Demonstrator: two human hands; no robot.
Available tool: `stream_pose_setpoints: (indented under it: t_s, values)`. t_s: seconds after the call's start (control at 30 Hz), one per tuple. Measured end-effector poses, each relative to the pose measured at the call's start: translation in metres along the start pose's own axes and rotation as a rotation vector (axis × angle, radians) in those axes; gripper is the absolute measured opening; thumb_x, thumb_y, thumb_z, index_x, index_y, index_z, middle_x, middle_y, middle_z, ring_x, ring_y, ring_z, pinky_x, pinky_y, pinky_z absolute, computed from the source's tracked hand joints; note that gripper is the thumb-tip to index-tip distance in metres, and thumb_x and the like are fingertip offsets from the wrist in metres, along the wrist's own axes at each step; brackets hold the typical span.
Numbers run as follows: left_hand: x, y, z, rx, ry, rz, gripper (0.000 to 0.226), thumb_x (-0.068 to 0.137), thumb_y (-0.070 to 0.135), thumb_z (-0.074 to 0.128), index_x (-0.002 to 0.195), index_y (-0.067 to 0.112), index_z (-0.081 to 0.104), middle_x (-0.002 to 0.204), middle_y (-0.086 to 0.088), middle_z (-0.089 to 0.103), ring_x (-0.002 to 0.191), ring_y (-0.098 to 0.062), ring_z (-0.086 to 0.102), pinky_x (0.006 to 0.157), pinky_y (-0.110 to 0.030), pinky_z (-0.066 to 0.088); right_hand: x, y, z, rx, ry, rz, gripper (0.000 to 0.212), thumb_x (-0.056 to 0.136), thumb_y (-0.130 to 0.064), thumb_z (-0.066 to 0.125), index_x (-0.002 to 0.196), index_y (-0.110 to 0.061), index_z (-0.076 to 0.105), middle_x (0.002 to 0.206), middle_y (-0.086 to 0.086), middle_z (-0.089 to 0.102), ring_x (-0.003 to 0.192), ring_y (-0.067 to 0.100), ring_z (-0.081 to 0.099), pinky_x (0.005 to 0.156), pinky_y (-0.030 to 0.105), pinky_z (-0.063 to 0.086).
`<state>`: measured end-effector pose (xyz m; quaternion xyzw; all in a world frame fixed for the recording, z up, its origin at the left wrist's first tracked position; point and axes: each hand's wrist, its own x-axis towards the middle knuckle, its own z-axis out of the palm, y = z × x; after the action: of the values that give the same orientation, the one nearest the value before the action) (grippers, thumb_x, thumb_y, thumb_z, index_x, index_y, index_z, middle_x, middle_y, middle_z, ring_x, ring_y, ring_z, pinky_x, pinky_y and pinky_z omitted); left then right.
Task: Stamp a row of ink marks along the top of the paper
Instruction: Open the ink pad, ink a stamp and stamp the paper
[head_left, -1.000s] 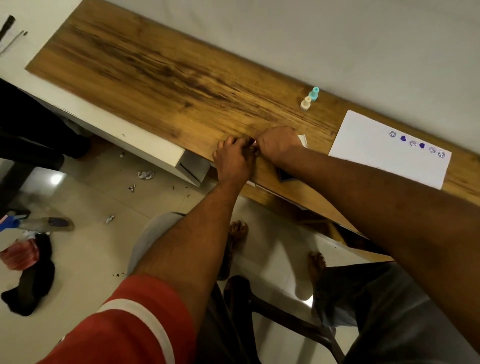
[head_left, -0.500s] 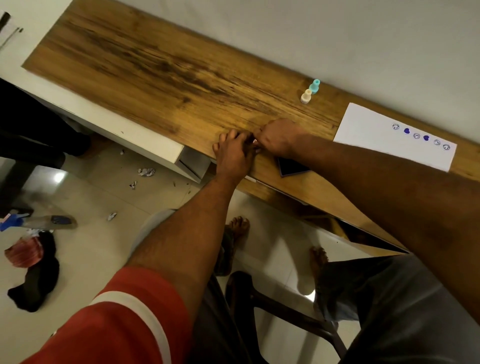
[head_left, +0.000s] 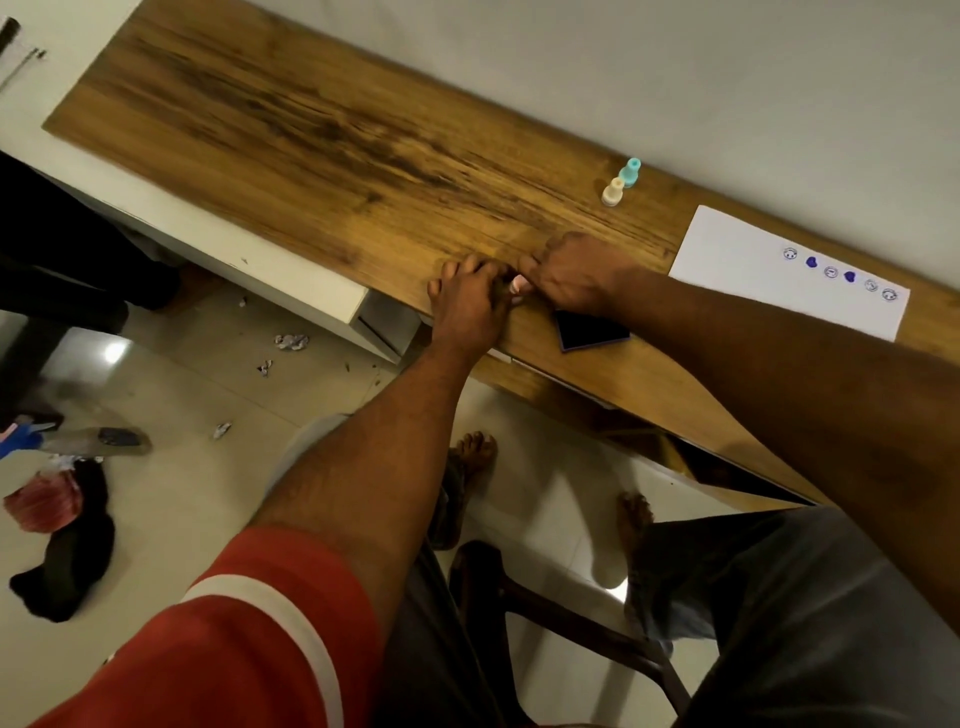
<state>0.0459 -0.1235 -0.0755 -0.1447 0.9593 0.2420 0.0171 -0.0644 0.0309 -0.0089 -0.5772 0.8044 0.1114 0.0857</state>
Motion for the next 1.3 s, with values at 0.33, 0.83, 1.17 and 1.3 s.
stream_pose_setpoints:
  t_s: [0.33,0.83,1.17,1.3]
  values:
    - [-0.009,0.005,0.001,-0.072,0.002,-0.017,0.049,0.092,0.045,0.071,0.14,0.038,0.06,0.139,0.007,0.057,0.129,-0.025,0.043,0.101,-0.045,0.032,-0.076,-0.005,-0.002,0.15,-0.132,0.207,0.036,0.107,-0.045,0.041,0.128,-0.017,0.049,0.122,0.014,0.064,0.102,0.026,0.063,0.076,0.031,0.049]
    - [-0.025,0.039,-0.005,0.227,-0.161,0.32,0.09,0.072,0.076,0.076,0.149,0.037,0.054,0.137,0.005,0.056,0.128,-0.024,0.043,0.098,-0.043,0.031,-0.084,-0.031,0.007,-0.029,-0.19,0.172,0.033,0.108,-0.04,0.043,0.125,-0.014,0.055,0.122,0.013,0.068,0.102,0.029,0.069,0.087,0.04,0.058]
    - [-0.027,0.044,0.002,0.209,-0.153,0.271,0.074,0.079,0.071,0.074,0.145,0.04,0.059,0.133,0.008,0.059,0.129,-0.022,0.044,0.102,-0.044,0.031,-0.07,-0.058,0.012,-0.097,-0.309,0.367,0.038,0.104,-0.022,0.053,0.139,-0.006,0.049,0.131,0.016,0.062,0.114,0.033,0.065,0.1,0.044,0.05]
    - [-0.028,0.046,0.001,0.212,-0.157,0.259,0.068,0.081,0.067,0.073,0.143,0.04,0.06,0.129,0.007,0.061,0.126,-0.023,0.045,0.099,-0.043,0.031,-0.069,-0.068,0.01,-0.039,-0.338,0.436,0.042,0.104,-0.022,0.055,0.142,-0.007,0.047,0.132,0.015,0.061,0.114,0.03,0.064,0.104,0.041,0.049]
